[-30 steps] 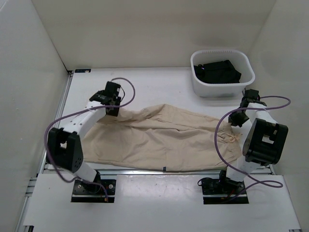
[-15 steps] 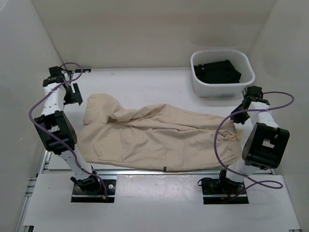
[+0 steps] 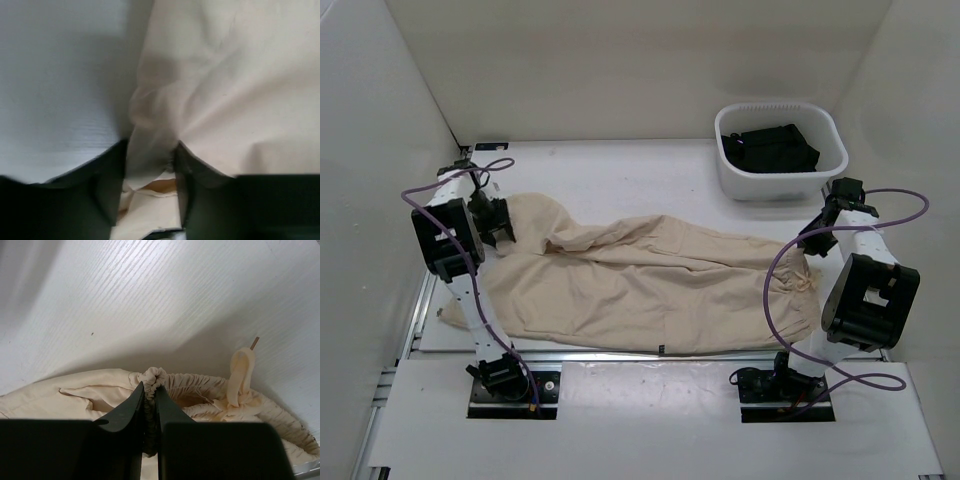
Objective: Fold and stack the trousers
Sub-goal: Flatten the trousers out
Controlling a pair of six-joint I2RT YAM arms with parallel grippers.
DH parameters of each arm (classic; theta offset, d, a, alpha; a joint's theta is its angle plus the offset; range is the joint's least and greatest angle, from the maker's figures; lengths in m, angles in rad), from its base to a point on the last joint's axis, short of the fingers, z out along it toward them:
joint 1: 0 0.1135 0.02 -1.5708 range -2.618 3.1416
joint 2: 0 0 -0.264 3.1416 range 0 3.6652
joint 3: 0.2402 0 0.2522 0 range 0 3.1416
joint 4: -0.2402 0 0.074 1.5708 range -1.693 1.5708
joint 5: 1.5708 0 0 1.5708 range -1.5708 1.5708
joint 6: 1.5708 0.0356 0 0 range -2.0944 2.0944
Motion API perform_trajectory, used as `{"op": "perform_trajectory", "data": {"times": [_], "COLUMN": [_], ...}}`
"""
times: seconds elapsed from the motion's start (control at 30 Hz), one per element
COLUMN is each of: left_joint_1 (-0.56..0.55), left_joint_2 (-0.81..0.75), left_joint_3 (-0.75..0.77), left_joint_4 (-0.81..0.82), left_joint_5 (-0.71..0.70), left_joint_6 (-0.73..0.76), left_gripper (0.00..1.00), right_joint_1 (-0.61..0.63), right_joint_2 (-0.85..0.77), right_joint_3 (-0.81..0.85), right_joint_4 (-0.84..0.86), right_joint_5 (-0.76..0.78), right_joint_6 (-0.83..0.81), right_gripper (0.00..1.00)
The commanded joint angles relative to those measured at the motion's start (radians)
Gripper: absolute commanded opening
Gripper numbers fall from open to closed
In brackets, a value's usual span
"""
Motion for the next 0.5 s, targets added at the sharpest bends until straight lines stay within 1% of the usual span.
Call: {"op": "perform_trajectory", "data": {"times": [0.0, 0.03, 0.07, 0.13, 0.17, 0.23, 0.27, 0.33, 0.37, 0.43, 0.47], "left_joint_1": [0.000, 0.000, 0.009, 0.020, 0.043, 0.075, 0.110, 0.143, 0.163, 0.178, 0.202], "left_joint_2": [0.056, 0.069, 0.070, 0.070, 0.070, 0.039, 0.030, 0.002, -0.071, -0.160, -0.244], "left_joint_3": [0.005, 0.019, 0.059, 0.117, 0.193, 0.278, 0.356, 0.409, 0.395, 0.293, 0.256], "left_joint_4": [-0.030, -0.030, -0.042, -0.059, -0.084, -0.118, -0.160, -0.200, -0.201, -0.201, -0.201], "left_joint_5": [0.078, 0.078, 0.064, 0.053, 0.040, 0.030, 0.020, -0.005, -0.054, -0.094, -0.112], "left_joint_6": [0.009, 0.009, 0.009, 0.009, 0.009, 0.009, 0.009, 0.009, 0.009, 0.009, 0.009], "left_gripper": [0.46, 0.25, 0.14, 0.14, 0.14, 0.14, 0.14, 0.14, 0.14, 0.14, 0.14], "right_joint_1": [-0.002, -0.002, -0.002, -0.002, -0.002, -0.014, -0.023, -0.023, -0.023, -0.032, -0.032], "right_joint_2": [-0.034, -0.034, -0.034, -0.054, -0.054, -0.086, -0.109, -0.138, -0.181, -0.241, -0.305], "right_joint_3": [0.036, 0.047, 0.056, 0.068, 0.084, 0.084, 0.084, 0.084, 0.084, 0.024, 0.003], "right_joint_4": [0.046, 0.057, 0.079, 0.093, 0.094, 0.118, 0.118, 0.127, 0.127, 0.127, 0.118], "right_joint_5": [-0.018, -0.028, -0.038, -0.039, -0.048, -0.075, -0.091, -0.137, -0.150, -0.164, -0.154], "right_joint_6": [-0.034, -0.045, -0.045, -0.069, -0.069, -0.095, -0.096, -0.108, -0.117, -0.117, -0.117], "right_gripper": [0.00, 0.00, 0.00, 0.00, 0.00, 0.00, 0.00, 0.00, 0.00, 0.00, 0.03]}}
